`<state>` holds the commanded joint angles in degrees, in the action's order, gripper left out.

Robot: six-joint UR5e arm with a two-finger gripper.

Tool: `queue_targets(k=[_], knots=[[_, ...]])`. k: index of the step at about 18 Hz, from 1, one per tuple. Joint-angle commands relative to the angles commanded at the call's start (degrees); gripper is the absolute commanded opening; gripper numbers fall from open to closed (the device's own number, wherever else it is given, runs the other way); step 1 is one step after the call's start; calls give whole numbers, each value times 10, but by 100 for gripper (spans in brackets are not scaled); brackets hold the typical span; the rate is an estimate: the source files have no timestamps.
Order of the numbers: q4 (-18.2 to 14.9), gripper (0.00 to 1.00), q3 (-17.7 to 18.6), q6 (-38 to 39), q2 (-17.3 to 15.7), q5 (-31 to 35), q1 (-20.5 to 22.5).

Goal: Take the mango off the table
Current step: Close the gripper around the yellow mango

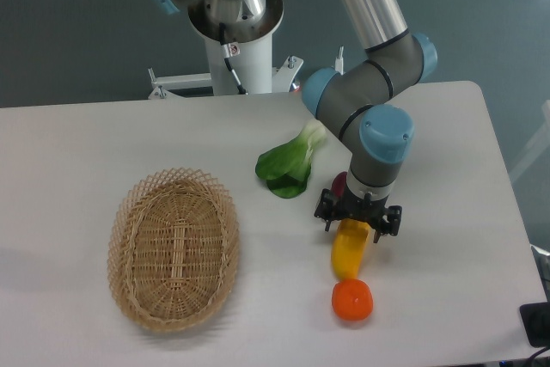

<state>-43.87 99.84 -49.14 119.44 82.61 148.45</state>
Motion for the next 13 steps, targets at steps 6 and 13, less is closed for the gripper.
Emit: queue_targets(k=[6,13], knots=[[4,66,-2,6,-3,3,-1],[4,62,-3,1,-30,2,0]])
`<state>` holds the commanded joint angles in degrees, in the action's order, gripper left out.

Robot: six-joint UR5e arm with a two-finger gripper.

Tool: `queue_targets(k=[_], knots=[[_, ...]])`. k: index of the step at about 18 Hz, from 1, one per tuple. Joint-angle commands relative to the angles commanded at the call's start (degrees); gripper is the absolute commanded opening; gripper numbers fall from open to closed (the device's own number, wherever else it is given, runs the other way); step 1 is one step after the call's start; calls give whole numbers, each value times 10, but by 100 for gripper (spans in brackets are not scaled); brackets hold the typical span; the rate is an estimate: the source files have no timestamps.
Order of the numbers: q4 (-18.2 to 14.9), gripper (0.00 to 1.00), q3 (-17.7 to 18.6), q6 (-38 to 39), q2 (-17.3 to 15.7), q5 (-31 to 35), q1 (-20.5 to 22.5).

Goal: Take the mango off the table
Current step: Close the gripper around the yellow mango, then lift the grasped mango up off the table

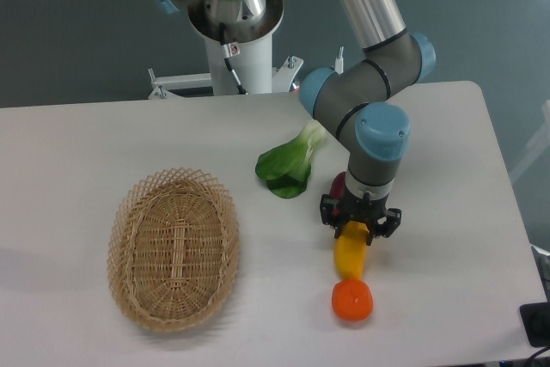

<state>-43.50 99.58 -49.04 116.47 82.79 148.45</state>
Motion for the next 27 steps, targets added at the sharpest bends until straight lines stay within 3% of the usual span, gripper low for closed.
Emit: queue_targets(k=[6,9,12,27], knots=[[-4,62,-5,-1,-34,1,7],[-4,62,-14,-1,-73,-5,24],[-4,62,-27,2,-88,-45,38],[-4,60,-43,16,-102,-93,66]])
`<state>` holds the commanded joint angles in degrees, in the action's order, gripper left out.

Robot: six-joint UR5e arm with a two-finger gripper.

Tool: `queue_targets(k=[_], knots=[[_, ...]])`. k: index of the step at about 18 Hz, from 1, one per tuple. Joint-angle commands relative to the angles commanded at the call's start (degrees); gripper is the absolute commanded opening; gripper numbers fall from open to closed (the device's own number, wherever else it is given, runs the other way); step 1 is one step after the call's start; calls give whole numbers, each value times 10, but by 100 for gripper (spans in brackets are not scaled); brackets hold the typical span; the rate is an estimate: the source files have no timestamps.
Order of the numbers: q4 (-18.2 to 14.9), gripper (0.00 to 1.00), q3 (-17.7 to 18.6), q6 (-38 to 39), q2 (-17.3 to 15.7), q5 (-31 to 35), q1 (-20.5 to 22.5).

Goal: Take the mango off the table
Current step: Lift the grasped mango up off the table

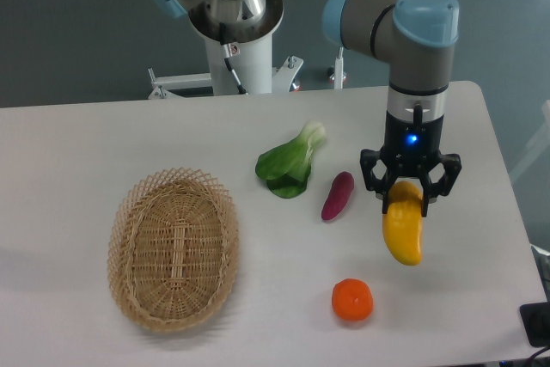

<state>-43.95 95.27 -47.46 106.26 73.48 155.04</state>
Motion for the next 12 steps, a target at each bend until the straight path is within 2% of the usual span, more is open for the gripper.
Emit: queue_targets(k=[12], knots=[[3,60,-4,-2,-1,-7,7]])
